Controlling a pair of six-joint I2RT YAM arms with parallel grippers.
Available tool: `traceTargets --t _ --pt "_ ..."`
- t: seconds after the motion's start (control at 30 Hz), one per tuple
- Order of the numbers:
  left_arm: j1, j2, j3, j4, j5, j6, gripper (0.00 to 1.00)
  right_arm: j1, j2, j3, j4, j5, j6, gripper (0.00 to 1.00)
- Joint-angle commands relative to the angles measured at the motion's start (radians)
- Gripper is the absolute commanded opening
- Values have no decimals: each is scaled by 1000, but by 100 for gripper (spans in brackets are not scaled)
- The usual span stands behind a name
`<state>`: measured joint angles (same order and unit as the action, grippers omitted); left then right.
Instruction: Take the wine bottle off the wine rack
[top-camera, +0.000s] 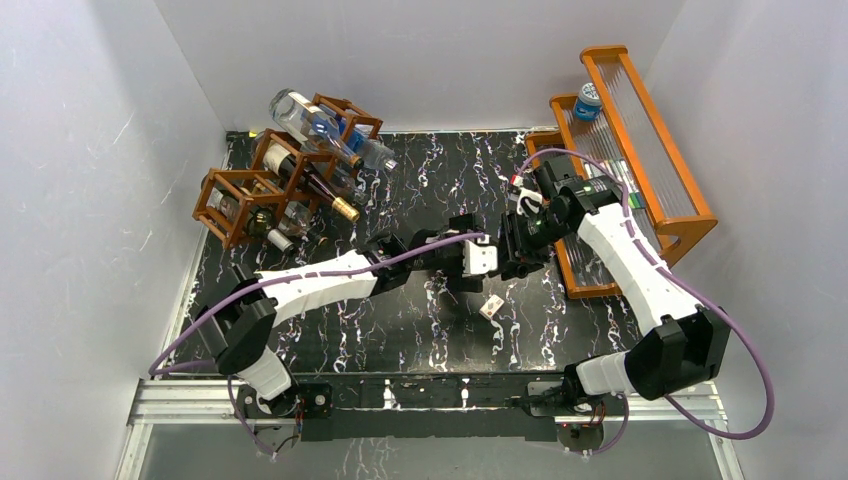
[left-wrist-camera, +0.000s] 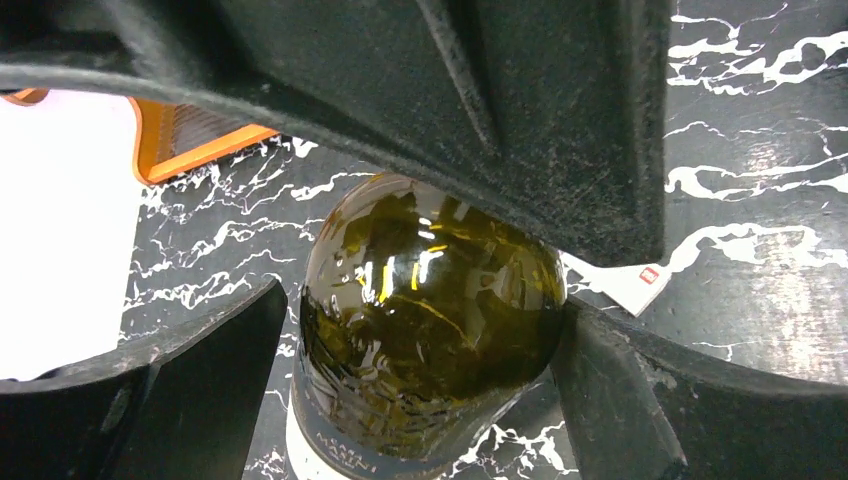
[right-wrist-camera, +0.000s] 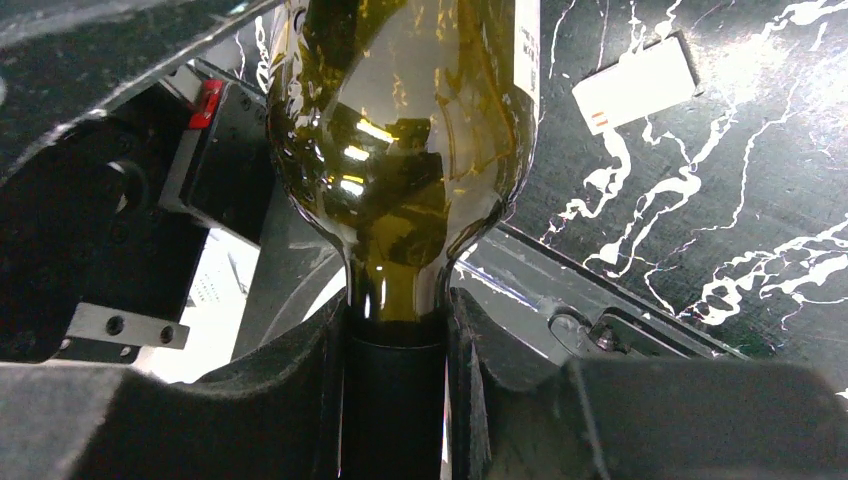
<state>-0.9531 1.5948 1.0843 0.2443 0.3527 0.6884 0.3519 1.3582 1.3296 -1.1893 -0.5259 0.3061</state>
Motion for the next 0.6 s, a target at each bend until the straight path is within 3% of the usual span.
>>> traceTargets --t 0.0,0.13,0.23,0.37,0.5,0.57 --pt "-12 9 -15 122 7 78 98 25 -61 16 55 -87 -38 0" --pt "-13 34 -5 119 2 96 97 31 -64 10 56 -94 -40 0" --pt "-13 44 -4 110 -4 97 90 35 -68 23 51 -97 -44 0" --pt "-22 43 -16 153 -32 64 55 36 -70 29 48 -82 -50 3" --pt "-24 9 -65 236 -91 -43 33 37 -77 37 59 -4 -56 46" --pt "-24 -3 -84 247 -93 -94 18 37 -86 40 93 33 -39 61"
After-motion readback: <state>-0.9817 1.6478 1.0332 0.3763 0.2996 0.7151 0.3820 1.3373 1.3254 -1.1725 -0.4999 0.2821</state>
